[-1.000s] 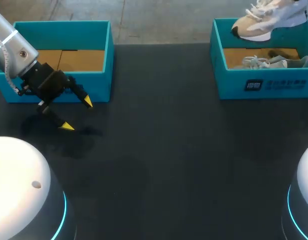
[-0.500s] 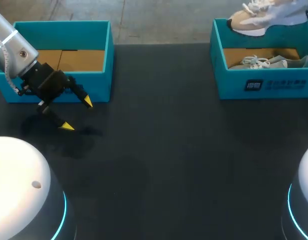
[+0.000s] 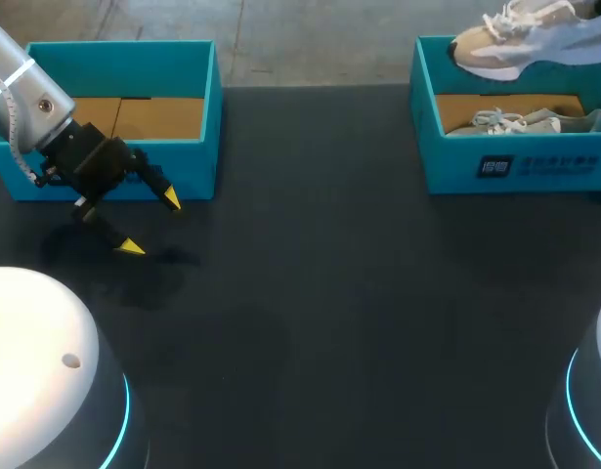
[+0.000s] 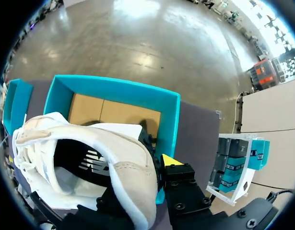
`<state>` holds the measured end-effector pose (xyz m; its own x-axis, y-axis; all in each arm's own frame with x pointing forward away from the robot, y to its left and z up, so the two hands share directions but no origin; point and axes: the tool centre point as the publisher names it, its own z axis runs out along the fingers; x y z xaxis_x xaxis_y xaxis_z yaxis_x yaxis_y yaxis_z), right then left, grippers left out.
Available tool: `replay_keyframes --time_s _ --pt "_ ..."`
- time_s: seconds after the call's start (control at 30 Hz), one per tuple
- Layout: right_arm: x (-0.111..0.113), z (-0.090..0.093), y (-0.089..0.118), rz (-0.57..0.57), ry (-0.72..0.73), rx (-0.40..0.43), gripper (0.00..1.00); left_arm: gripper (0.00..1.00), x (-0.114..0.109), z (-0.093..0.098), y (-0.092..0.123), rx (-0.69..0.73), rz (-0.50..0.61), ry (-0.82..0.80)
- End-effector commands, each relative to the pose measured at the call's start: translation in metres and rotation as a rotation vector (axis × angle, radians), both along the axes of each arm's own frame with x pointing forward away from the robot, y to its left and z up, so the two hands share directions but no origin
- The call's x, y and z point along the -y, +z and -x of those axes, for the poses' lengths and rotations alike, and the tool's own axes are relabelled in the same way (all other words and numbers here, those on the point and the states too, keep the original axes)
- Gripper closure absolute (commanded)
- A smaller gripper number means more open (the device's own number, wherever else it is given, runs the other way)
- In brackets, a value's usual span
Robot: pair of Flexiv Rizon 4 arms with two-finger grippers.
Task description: Take the shoe out of the shoebox, open the shoe tongue, remove and reinsert the insole, then place the shoe into the shoebox
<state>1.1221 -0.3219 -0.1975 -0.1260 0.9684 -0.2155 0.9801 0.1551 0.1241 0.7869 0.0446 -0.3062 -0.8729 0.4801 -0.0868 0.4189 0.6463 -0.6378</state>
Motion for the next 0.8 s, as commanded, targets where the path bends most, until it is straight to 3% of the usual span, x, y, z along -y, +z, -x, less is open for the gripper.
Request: replay_keyframes --time_s 0.03,0.33,0.8 --pt "0.001 0.004 -0.008 0.0 -0.045 0.02 1.0 0.0 0.0 0.0 0.0 0.0 -0.004 -0.002" --pt "0.002 0.017 -0.027 -0.027 -0.119 0.014 1.0 0.0 0.0 0.0 0.0 0.0 -0.004 -0.002" --pt "0.005 0.018 -0.053 -0.032 -0.139 0.008 1.0 0.0 0.0 0.0 0.0 0.0 -0.004 -0.002"
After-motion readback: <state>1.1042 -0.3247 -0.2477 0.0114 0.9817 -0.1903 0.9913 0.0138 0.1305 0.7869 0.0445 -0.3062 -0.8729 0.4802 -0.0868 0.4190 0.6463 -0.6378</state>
